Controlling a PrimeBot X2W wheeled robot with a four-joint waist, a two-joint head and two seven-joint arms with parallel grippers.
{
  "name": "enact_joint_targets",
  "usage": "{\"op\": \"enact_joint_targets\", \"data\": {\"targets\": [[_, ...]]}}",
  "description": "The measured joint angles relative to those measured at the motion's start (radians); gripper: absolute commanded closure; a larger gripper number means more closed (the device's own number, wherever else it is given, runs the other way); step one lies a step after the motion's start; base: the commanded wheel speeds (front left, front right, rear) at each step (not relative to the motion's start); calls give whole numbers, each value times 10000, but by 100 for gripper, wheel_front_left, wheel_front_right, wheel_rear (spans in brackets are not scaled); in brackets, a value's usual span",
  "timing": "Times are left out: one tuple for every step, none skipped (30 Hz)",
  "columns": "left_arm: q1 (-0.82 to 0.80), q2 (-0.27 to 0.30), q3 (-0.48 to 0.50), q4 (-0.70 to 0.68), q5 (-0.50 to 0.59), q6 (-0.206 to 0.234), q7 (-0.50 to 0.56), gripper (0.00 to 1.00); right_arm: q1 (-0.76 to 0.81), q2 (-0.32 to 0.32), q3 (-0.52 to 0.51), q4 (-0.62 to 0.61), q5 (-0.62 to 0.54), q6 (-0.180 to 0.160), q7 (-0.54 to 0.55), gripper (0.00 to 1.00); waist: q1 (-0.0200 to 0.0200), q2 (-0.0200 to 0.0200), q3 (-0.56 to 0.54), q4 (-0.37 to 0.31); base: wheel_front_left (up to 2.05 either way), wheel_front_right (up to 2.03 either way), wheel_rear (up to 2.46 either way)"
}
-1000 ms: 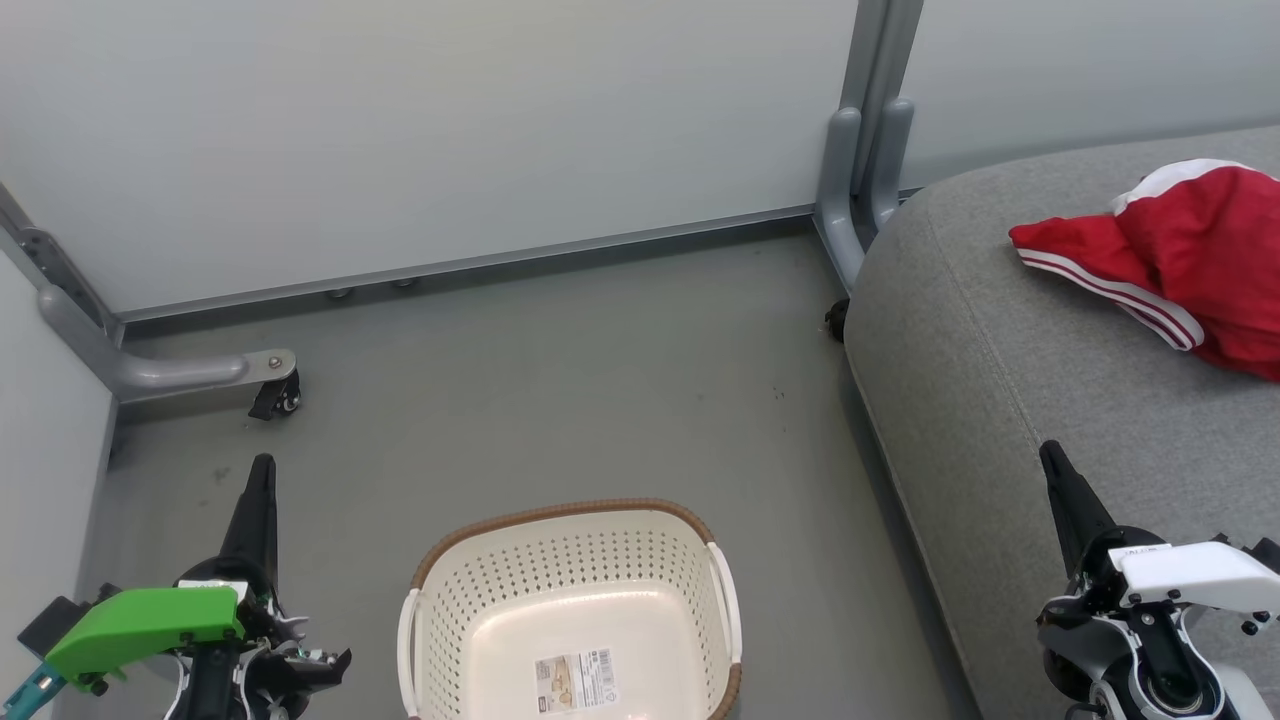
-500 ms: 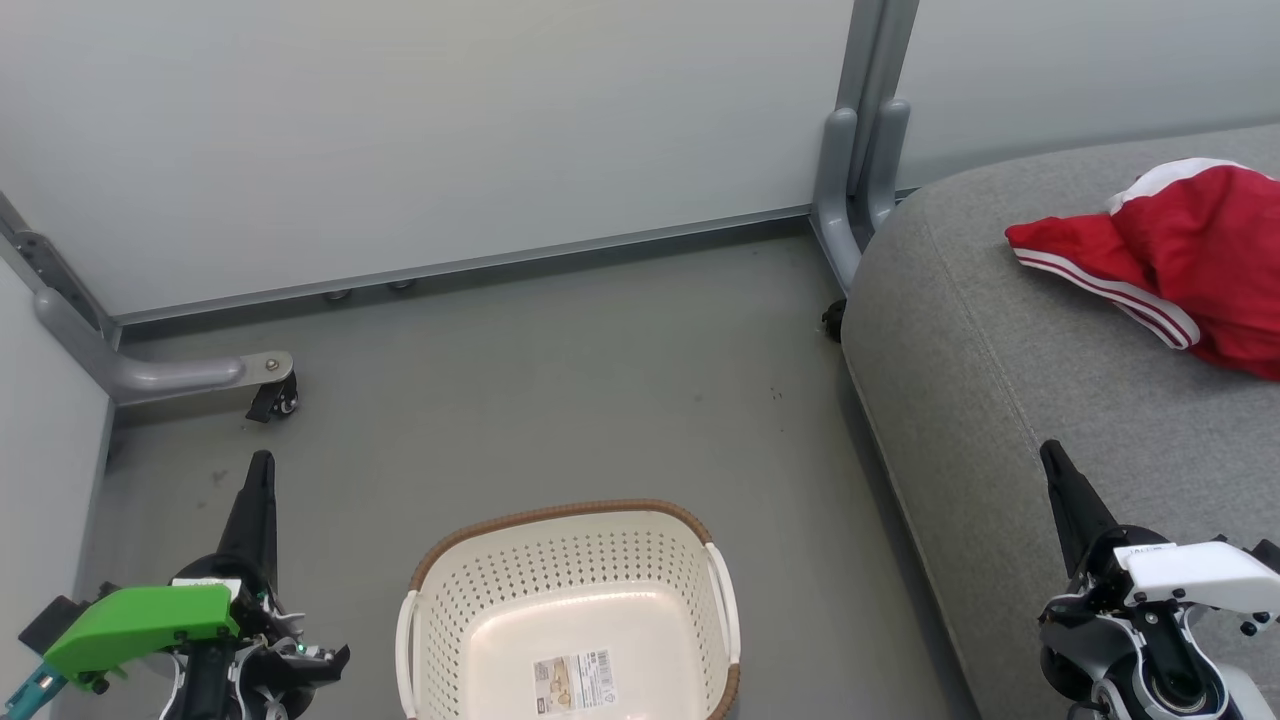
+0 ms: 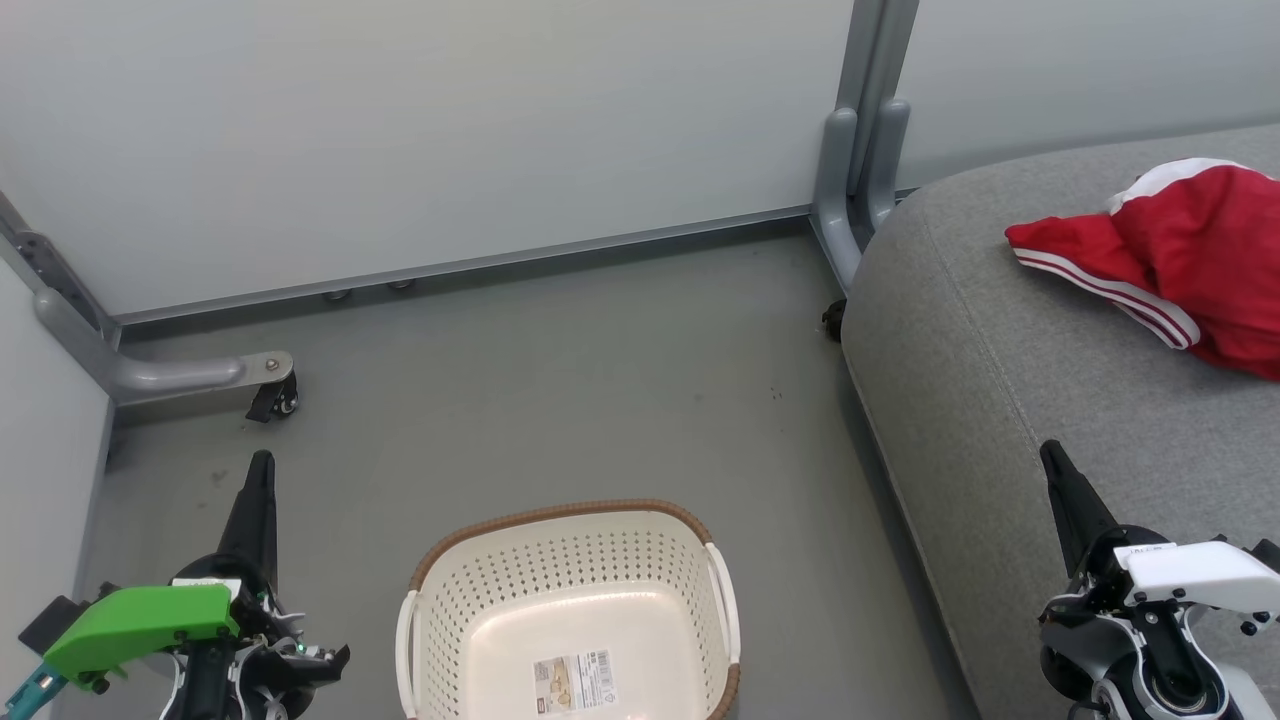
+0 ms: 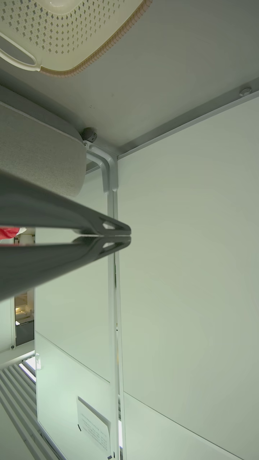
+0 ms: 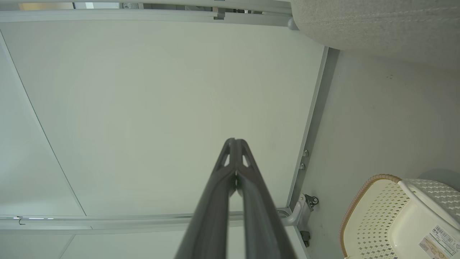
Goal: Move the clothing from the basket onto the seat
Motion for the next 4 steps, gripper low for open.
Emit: {"op": "enact_joint_targets", "data": {"targets": [[0, 0, 0, 0, 0, 0, 0, 100, 0, -2, 4, 0, 8, 0, -2, 100, 0, 0, 0, 0, 0, 0, 0], [0, 0, 0, 0, 0, 0, 0, 100, 0, -6, 8, 0, 10, 0, -2, 100, 0, 0, 0, 0, 0, 0, 0], [0, 0, 0, 0, 0, 0, 0, 100, 0, -8, 12, 0, 10, 0, -6, 100, 0, 0, 0, 0, 0, 0, 0], [0, 0, 0, 0, 0, 0, 0, 100, 0, -10, 13, 0, 12, 0, -12, 100, 0, 0, 0, 0, 0, 0, 0]]}}
